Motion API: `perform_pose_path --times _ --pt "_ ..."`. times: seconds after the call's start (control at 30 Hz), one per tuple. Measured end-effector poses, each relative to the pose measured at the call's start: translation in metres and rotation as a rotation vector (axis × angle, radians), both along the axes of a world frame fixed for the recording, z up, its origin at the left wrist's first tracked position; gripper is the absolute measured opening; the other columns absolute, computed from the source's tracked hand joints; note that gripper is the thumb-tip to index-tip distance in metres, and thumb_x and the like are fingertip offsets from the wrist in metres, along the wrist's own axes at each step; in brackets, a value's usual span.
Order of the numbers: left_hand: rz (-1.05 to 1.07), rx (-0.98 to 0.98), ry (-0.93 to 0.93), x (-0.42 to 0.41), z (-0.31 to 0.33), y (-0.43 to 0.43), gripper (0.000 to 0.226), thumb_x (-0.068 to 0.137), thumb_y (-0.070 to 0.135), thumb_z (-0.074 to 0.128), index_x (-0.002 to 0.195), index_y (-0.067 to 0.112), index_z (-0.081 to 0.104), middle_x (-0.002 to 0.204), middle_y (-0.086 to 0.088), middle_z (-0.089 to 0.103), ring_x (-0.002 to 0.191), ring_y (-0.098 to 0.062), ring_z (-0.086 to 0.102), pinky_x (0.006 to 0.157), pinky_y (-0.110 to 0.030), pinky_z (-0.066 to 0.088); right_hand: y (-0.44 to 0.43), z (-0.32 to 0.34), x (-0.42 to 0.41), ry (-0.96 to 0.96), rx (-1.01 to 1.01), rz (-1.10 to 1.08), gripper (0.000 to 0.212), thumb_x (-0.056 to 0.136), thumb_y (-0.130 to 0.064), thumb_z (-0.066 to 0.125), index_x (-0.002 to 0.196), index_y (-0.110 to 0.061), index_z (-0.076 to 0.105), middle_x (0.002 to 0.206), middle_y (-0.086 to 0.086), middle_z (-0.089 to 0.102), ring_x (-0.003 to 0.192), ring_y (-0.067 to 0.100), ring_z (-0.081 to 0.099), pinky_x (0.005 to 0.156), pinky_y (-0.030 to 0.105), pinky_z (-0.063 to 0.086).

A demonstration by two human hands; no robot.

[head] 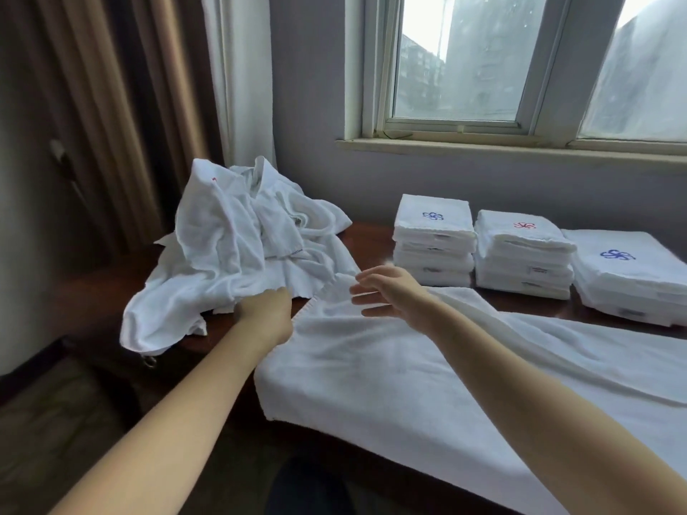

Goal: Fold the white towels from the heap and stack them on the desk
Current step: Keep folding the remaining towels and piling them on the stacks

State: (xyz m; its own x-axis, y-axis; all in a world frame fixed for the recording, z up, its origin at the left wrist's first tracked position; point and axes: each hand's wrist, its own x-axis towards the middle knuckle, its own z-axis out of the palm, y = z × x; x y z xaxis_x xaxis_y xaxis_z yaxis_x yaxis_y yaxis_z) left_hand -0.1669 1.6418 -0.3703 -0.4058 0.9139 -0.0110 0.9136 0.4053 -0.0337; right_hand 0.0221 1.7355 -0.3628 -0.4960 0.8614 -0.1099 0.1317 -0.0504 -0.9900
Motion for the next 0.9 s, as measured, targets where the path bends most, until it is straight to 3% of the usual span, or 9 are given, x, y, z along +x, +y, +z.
perform_pose_path --times 0.13,0.27,0.4,0.5,0.73,0.83,0.9 --pt "-0.168 0.216 -0.174 0.023 -0.012 0.022 0.040 0.096 0.026 0.047 0.135 0.023 0.047 0.136 -0.003 0.049 0.119 -0.026 0.053 0.093 -0.039 0.047 0.013 -0.002 0.025 -0.104 0.226 -0.164 0.015 0.090 -0.007 0.056 0.092 -0.016 0.067 0.095 0.008 0.074 0.091 0.019 0.071 0.080 0.037 0.058" --pt "-0.345 0.393 -0.286 0.054 -0.019 0.047 0.037 0.095 0.030 0.051 0.132 0.026 0.052 0.133 0.003 0.055 0.119 -0.020 0.053 0.093 -0.038 0.048 0.026 -0.013 0.057 -0.332 0.561 -0.329 0.020 0.082 -0.009 0.061 0.098 -0.018 0.069 0.099 -0.003 0.071 0.099 0.014 0.065 0.086 0.028 0.051" --pt "-0.440 0.413 -0.326 0.079 -0.026 0.071 0.033 0.097 0.027 0.050 0.130 0.024 0.056 0.132 0.003 0.057 0.121 -0.020 0.052 0.093 -0.036 0.047 0.037 -0.024 0.090 -0.742 0.760 -0.328 0.040 0.080 -0.019 0.062 0.119 -0.027 0.066 0.119 -0.007 0.067 0.117 0.016 0.055 0.094 0.031 0.044" --pt "-0.463 0.371 -0.387 0.092 -0.030 0.087 0.034 0.099 0.027 0.046 0.133 0.023 0.054 0.136 0.002 0.057 0.123 -0.021 0.052 0.097 -0.038 0.045 0.044 -0.031 0.100 -0.906 0.778 -0.296 0.044 0.083 -0.020 0.058 0.126 -0.028 0.063 0.128 -0.005 0.063 0.119 0.021 0.055 0.093 0.033 0.044" --pt "-0.502 0.295 -0.486 0.106 -0.028 0.118 0.035 0.104 0.025 0.038 0.136 0.024 0.053 0.136 0.003 0.059 0.124 -0.020 0.054 0.100 -0.032 0.042 0.060 -0.031 0.105 -1.000 0.787 -0.346 0.035 0.089 -0.021 0.051 0.117 -0.032 0.069 0.118 -0.005 0.069 0.113 0.024 0.058 0.089 0.034 0.041" --pt "-0.519 0.302 -0.486 0.107 -0.025 0.129 0.038 0.101 0.016 0.039 0.133 0.026 0.055 0.134 0.007 0.060 0.122 -0.017 0.055 0.100 -0.033 0.044 0.062 -0.030 0.107 -0.854 0.767 -0.381 0.027 0.093 -0.021 0.050 0.107 -0.028 0.072 0.109 -0.006 0.072 0.104 0.022 0.063 0.080 0.033 0.049" --pt "-0.542 0.296 -0.478 0.107 -0.023 0.135 0.043 0.097 0.009 0.040 0.132 0.028 0.056 0.134 0.008 0.060 0.120 -0.017 0.056 0.099 -0.034 0.045 0.061 -0.027 0.108 -0.761 0.789 -0.405 0.022 0.097 -0.022 0.049 0.107 -0.024 0.068 0.104 -0.003 0.071 0.098 0.024 0.063 0.070 0.033 0.046"
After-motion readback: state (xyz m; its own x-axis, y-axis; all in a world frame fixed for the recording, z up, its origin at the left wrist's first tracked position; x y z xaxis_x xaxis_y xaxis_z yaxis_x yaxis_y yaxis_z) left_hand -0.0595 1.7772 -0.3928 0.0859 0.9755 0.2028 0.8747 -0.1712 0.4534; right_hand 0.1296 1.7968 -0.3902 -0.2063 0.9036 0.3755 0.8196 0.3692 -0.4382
